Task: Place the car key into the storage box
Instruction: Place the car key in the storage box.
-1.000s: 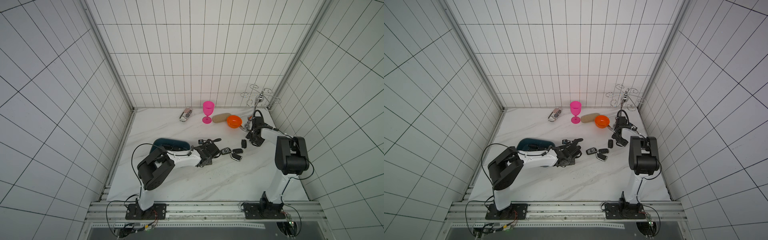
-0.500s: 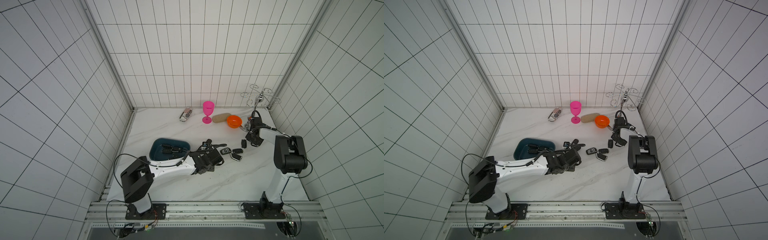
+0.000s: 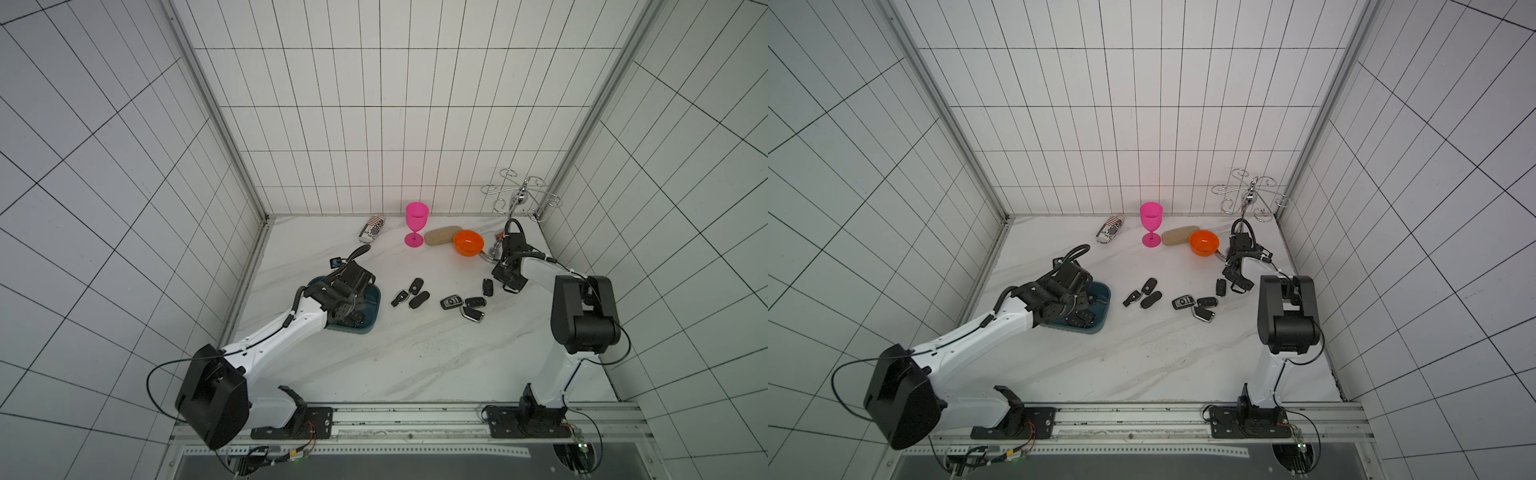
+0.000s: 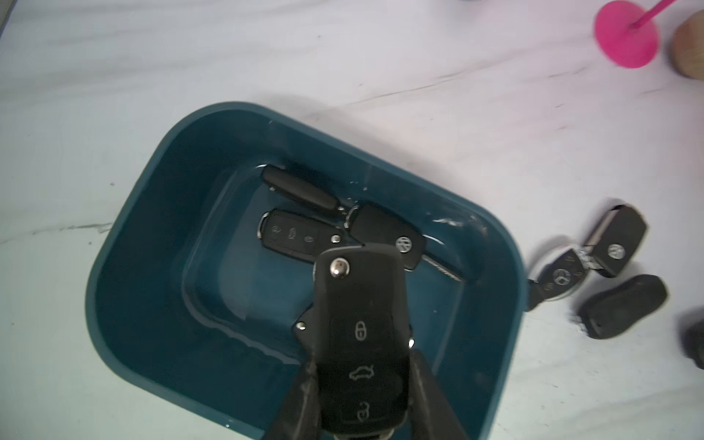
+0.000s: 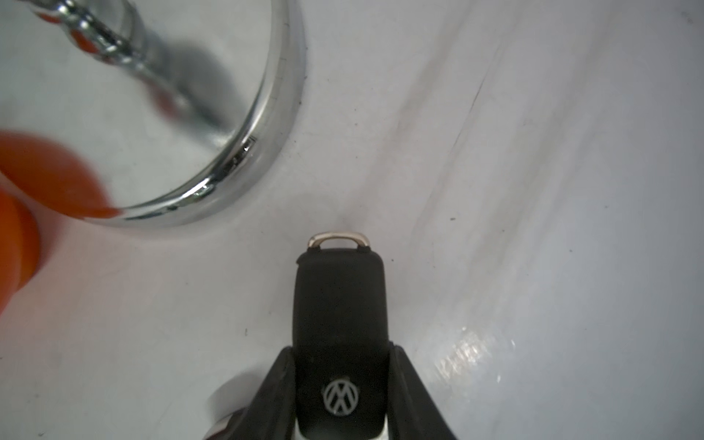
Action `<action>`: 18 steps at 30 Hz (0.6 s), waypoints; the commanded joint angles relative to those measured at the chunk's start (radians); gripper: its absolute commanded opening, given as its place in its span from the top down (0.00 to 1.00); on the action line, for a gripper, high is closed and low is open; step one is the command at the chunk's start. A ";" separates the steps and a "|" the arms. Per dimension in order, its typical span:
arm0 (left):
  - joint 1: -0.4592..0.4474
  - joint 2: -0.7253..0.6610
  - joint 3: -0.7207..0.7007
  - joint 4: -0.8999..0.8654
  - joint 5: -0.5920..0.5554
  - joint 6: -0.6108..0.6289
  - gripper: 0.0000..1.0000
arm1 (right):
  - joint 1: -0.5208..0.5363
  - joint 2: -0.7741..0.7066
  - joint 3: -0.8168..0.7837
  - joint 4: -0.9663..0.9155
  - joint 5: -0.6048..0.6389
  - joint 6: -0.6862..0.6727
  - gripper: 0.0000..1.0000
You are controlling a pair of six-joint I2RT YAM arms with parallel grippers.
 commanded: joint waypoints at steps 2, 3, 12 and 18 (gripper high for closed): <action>0.051 0.030 -0.017 0.015 0.047 0.052 1.00 | 0.039 -0.088 -0.046 -0.029 0.012 0.004 0.69; 0.055 0.045 -0.022 0.021 0.039 0.052 1.00 | 0.048 -0.104 -0.053 -0.031 0.013 0.000 0.69; 0.073 0.165 -0.066 0.114 0.106 0.031 1.00 | 0.140 -0.294 -0.125 -0.092 0.050 -0.016 0.69; 0.083 0.226 -0.072 0.146 0.142 0.033 1.00 | 0.235 -0.424 -0.108 -0.178 0.008 -0.030 0.69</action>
